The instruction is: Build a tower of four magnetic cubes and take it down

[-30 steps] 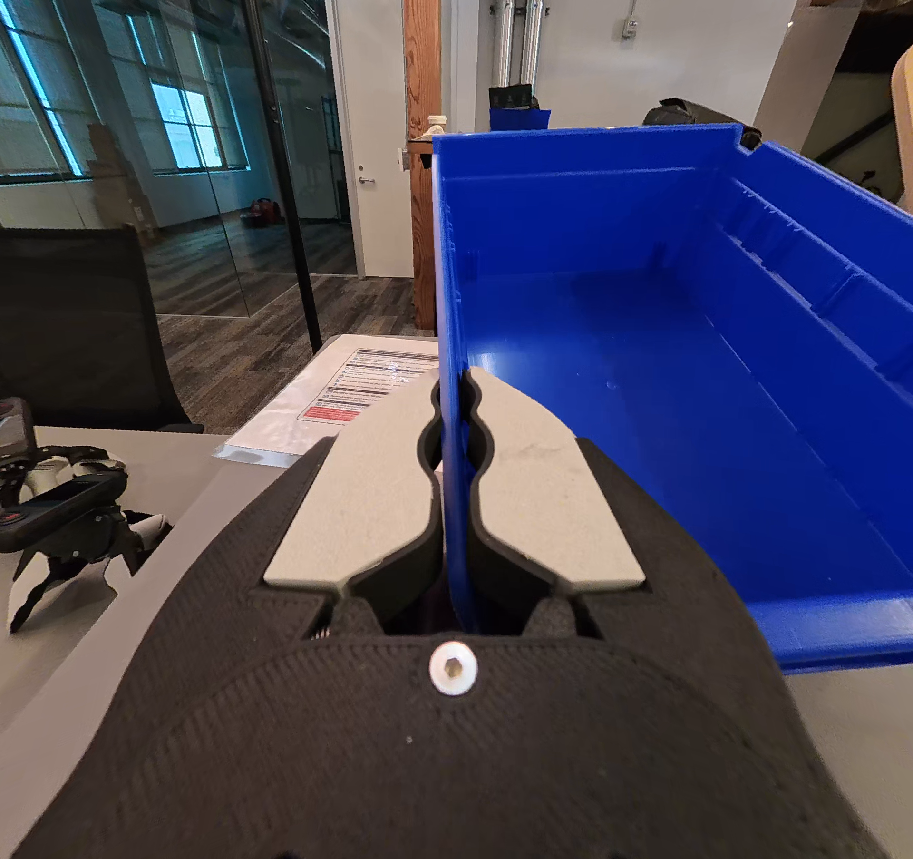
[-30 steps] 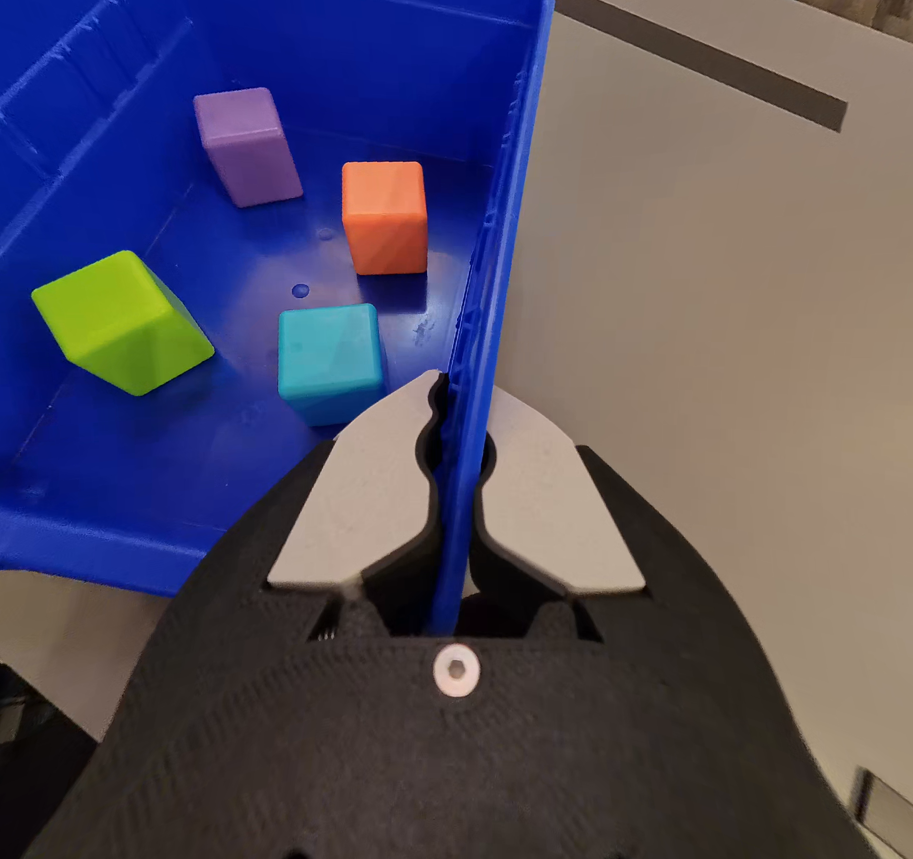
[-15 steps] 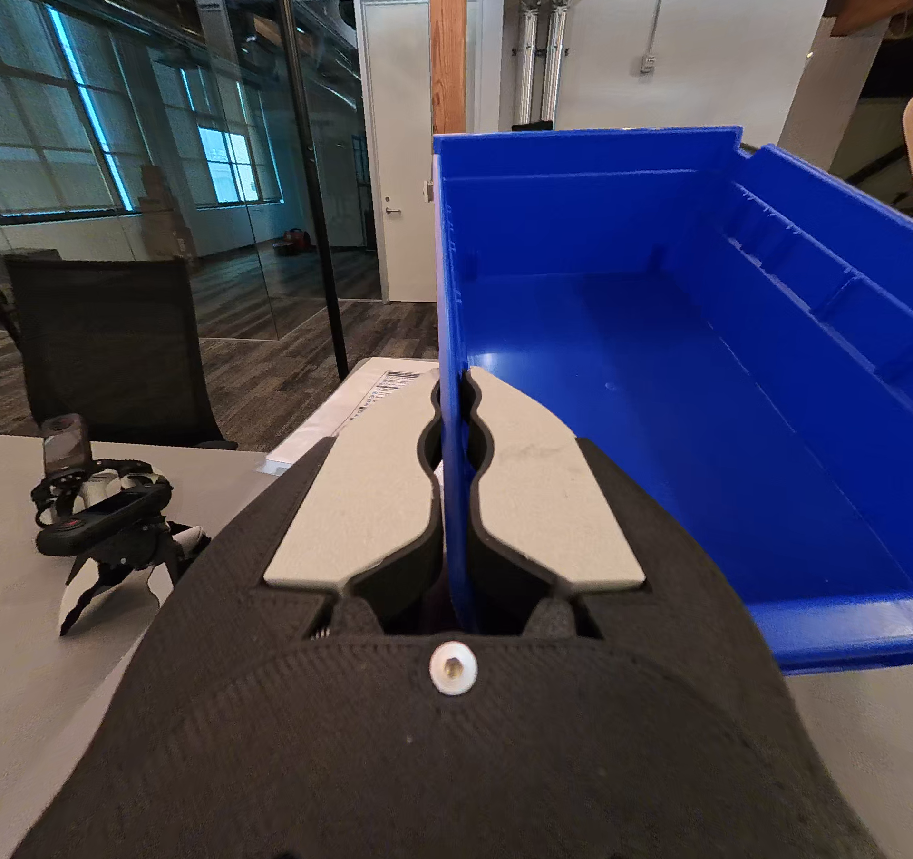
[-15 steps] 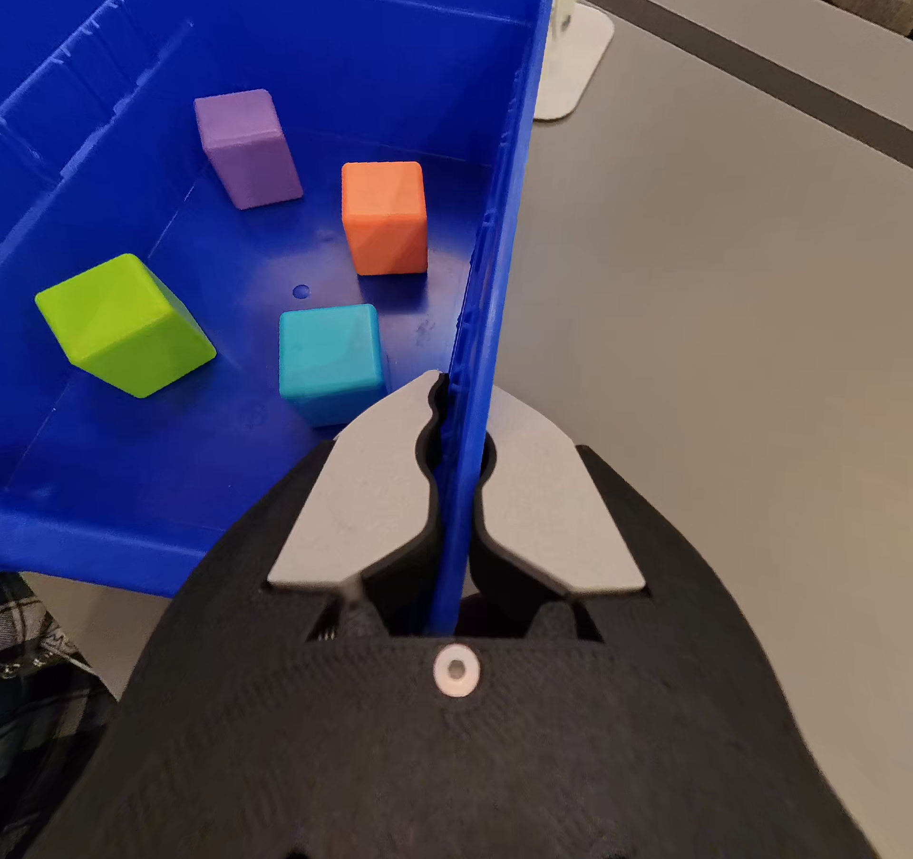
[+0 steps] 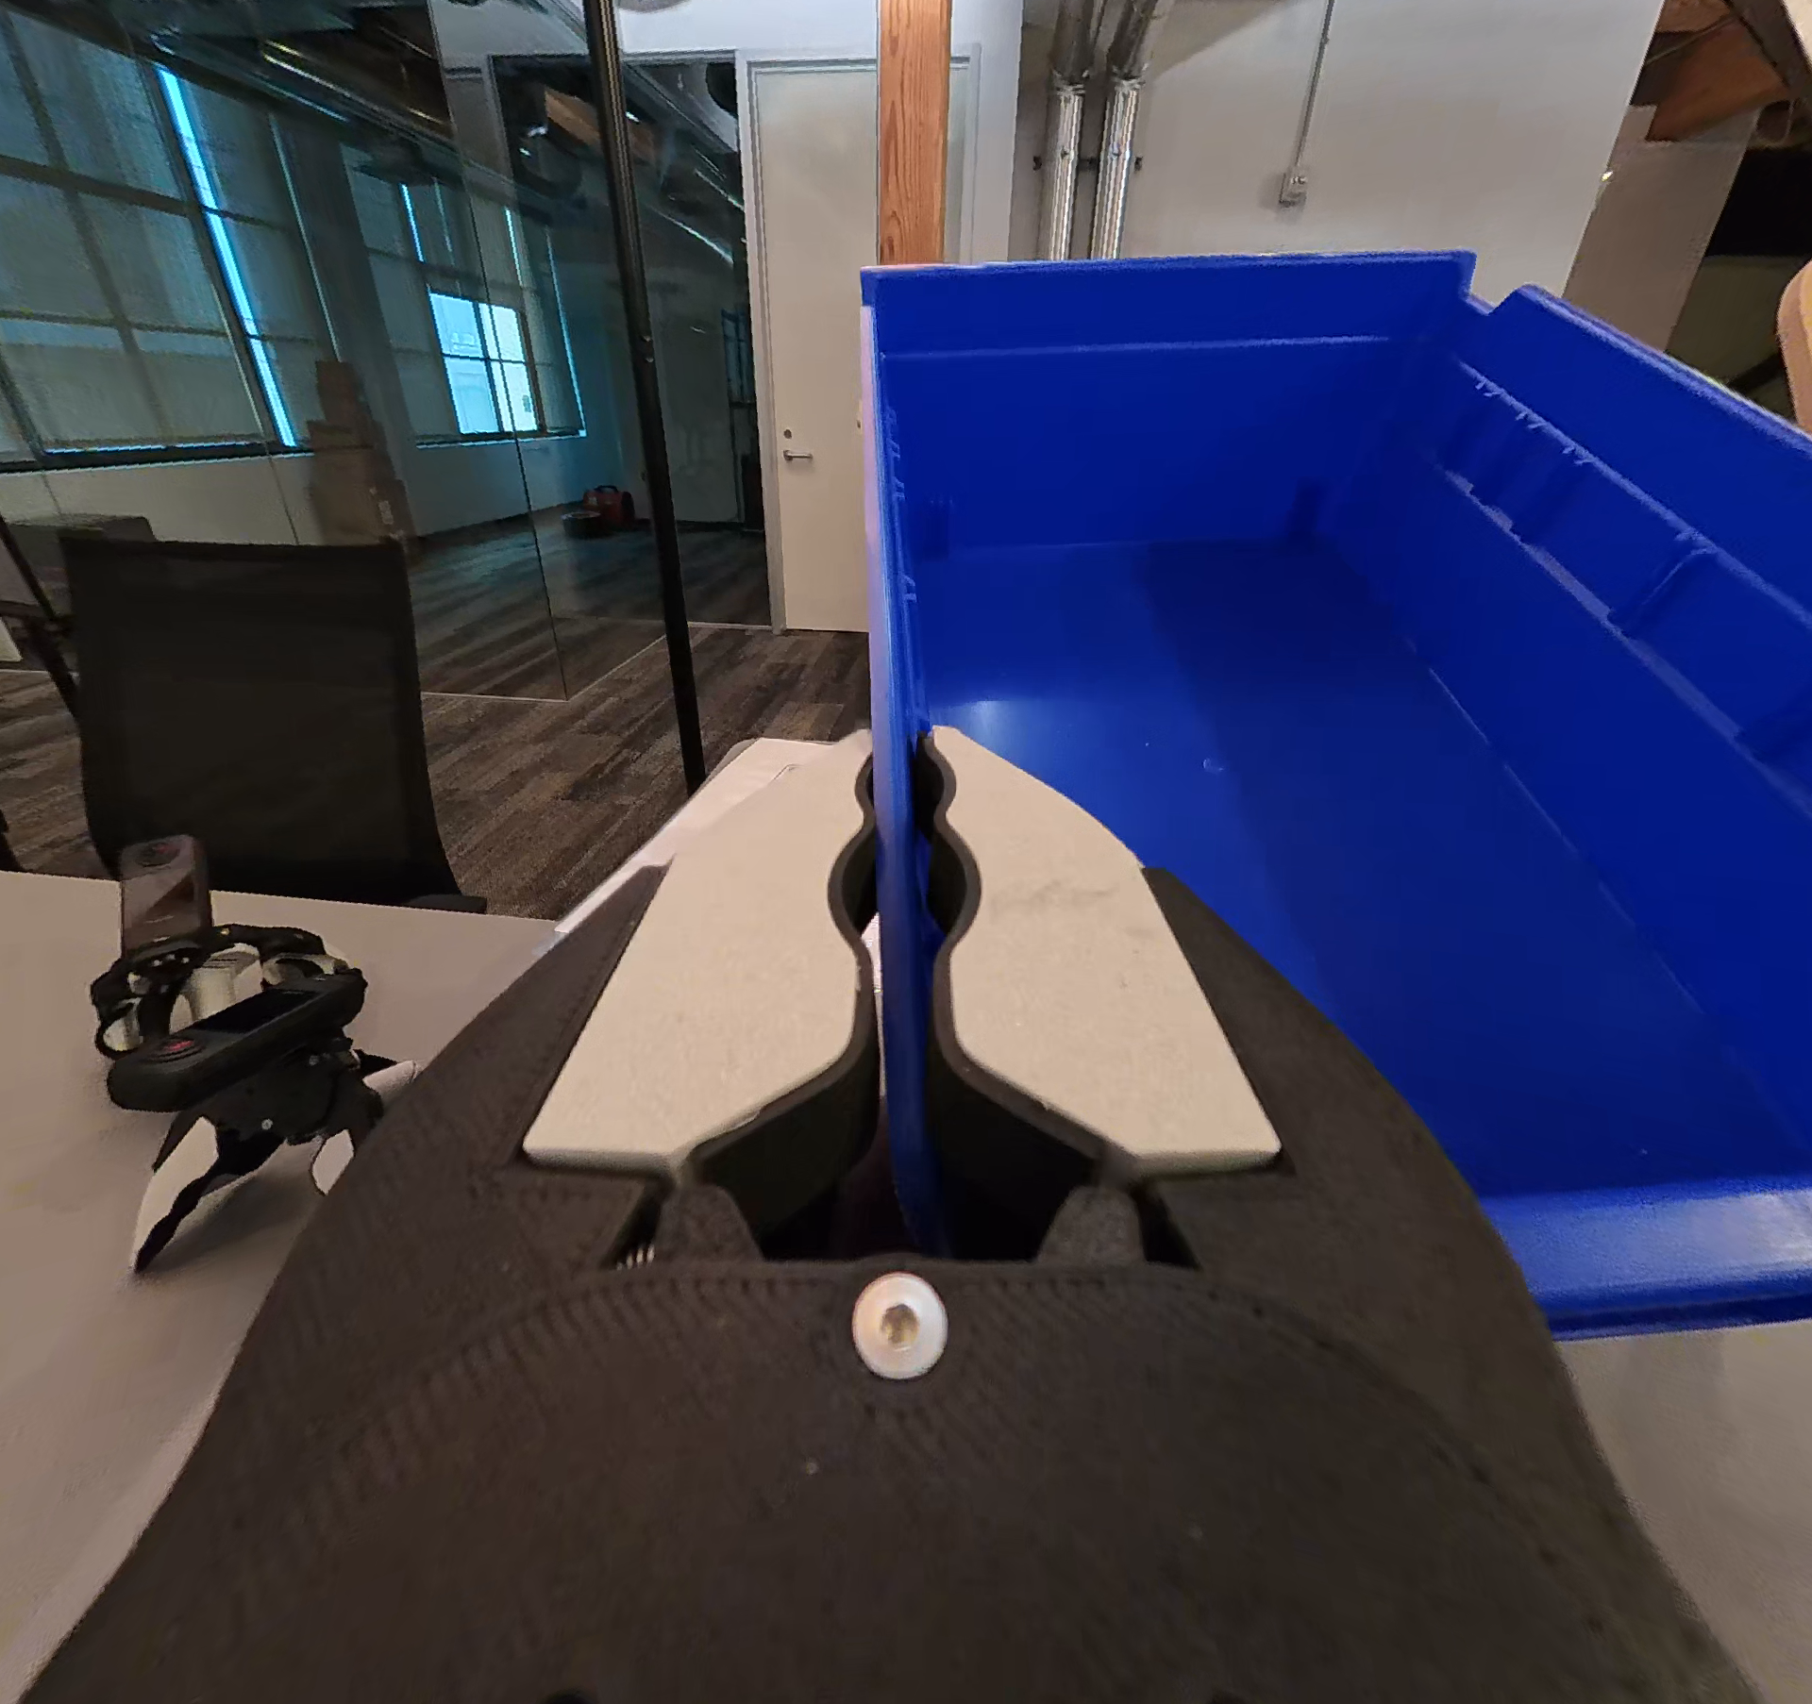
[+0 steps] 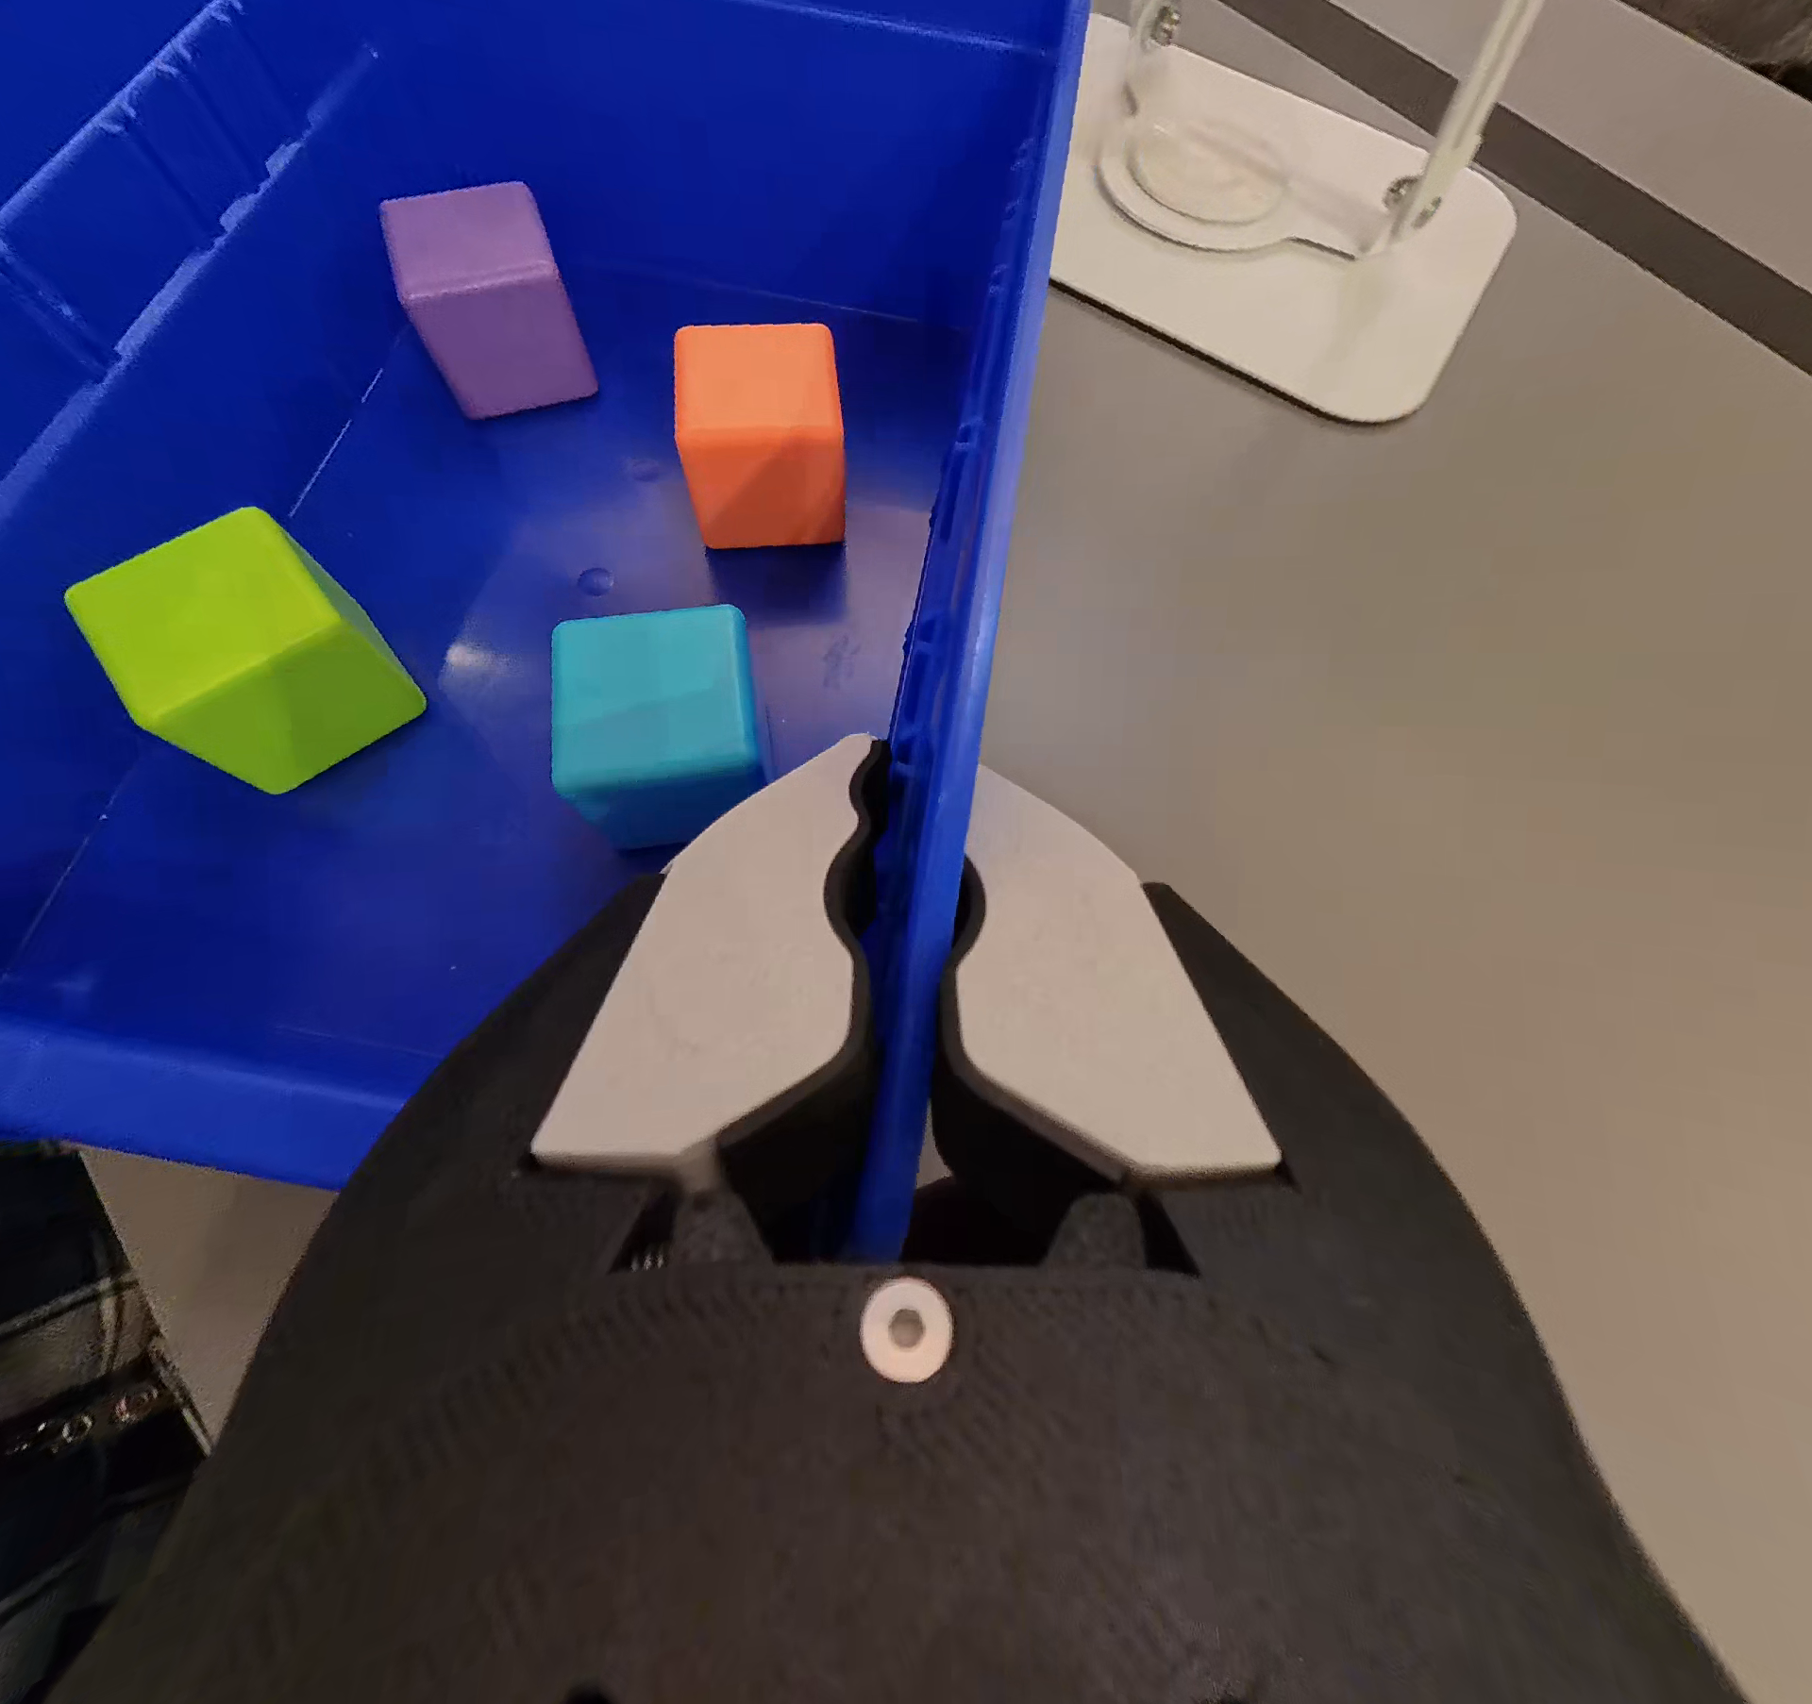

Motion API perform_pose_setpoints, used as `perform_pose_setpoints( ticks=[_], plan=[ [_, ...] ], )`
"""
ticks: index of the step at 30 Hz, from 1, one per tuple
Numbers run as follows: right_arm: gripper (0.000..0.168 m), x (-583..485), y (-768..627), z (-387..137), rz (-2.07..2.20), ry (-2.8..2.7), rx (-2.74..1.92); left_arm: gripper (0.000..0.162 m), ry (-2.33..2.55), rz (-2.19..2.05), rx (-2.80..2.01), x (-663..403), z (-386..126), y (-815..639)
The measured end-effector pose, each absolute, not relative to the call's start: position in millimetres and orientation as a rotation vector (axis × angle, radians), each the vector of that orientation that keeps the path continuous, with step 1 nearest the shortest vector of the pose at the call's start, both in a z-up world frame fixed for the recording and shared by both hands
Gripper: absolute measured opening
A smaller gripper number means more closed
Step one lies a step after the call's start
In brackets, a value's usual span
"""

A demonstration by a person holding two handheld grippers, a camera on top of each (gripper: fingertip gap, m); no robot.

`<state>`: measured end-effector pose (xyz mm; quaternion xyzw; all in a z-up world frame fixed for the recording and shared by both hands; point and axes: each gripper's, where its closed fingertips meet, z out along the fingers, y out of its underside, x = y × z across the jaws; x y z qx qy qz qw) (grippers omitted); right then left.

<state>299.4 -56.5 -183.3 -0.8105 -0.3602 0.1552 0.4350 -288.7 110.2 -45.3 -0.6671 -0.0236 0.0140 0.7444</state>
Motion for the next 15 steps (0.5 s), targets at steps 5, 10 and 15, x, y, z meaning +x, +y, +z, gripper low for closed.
perform_pose_setpoints(
  ticks=[5, 10, 15],
  plan=[
    [0.008, 271.2, -47.5, -183.3, 0.403, -0.945, -1.996, 0.004, -0.053, 0.043, -1.443, -290.4, -38.4, 105.0],
    [0.008, 242.6, -37.3, -183.5, 0.424, -0.992, -1.977, 0.004, -0.038, 0.101, -1.429, -293.6, -33.2, 99.8],
    [0.007, 211.7, -24.5, -184.0, 0.456, -1.039, -1.962, 0.004, -0.057, 0.126, -1.425, -301.8, -31.4, 95.6]
  ],
)
